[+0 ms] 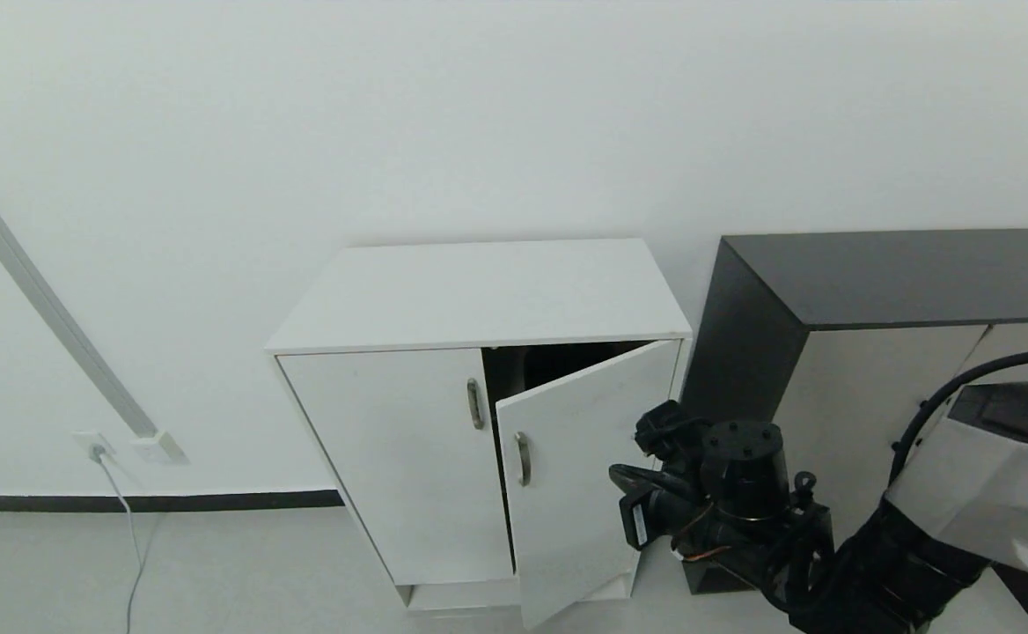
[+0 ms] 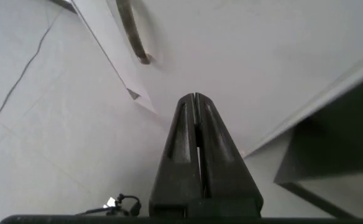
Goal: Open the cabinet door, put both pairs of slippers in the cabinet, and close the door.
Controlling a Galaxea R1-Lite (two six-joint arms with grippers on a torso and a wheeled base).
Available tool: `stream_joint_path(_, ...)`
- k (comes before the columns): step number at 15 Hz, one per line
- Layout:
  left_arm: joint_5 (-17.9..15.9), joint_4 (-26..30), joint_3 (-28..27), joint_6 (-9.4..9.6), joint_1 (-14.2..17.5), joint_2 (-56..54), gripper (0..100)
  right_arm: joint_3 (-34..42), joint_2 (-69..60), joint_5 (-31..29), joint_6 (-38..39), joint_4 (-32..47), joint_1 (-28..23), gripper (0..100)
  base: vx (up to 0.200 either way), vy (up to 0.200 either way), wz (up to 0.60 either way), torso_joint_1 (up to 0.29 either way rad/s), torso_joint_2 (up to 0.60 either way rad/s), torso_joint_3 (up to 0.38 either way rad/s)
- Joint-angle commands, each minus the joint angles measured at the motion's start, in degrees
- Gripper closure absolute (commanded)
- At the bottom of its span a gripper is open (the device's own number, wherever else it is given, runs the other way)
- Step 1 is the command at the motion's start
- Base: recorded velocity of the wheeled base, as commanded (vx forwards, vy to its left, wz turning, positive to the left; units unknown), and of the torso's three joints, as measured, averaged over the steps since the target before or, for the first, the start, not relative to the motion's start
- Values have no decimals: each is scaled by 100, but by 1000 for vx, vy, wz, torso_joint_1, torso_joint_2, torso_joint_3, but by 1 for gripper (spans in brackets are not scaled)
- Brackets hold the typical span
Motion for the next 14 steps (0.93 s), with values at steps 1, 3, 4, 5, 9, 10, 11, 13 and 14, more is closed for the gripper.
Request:
stream_joint_path(1, 2, 6, 0, -2, -2, -1, 100, 8, 135, -8, 0, -2, 32, 100, 200, 0, 0, 7, 2, -2)
stream_joint_path(3, 2, -2, 0, -11, -2, -1, 100, -35, 188, -8, 0, -46, 50, 100, 100, 0, 0, 1, -1, 1)
stream_joint_path(4, 2, 6, 0, -2, -2, -1, 100, -97, 223, -8, 0, -63, 50, 100, 0, 0, 0, 0, 0, 0)
stream_joint_path(5, 2, 6, 0, -2, -2, -1, 100, -167, 267, -8, 0, -81, 41, 100, 0, 0, 0, 0, 0, 0)
stream_joint_path(9, 2, -2, 0, -2, -2, -1, 100, -607, 495, -8, 17, -72, 24, 100, 0, 0, 0, 0, 0, 0)
stream_joint_path(10, 2, -2, 0, -2, -2, -1, 100, -703, 565, -17, 17, -72, 15, 100, 0, 0, 0, 0, 0, 0)
stream_joint_path(11, 2, 6, 0, -2, -2, -1, 100, -835, 645, -17, 17, -63, -3, 100, 0, 0, 0, 0, 0, 0)
stream_joint_path(13, 2, 6, 0, -2, -2, -1, 100, -1055, 776, -17, 17, -55, -91, 100, 0, 0, 0, 0, 0, 0)
stream_joint_path(14, 2, 6, 0, -2, -2, -1, 100, -1169, 856, -17, 17, -46, -135, 100, 0, 0, 0, 0, 0, 0)
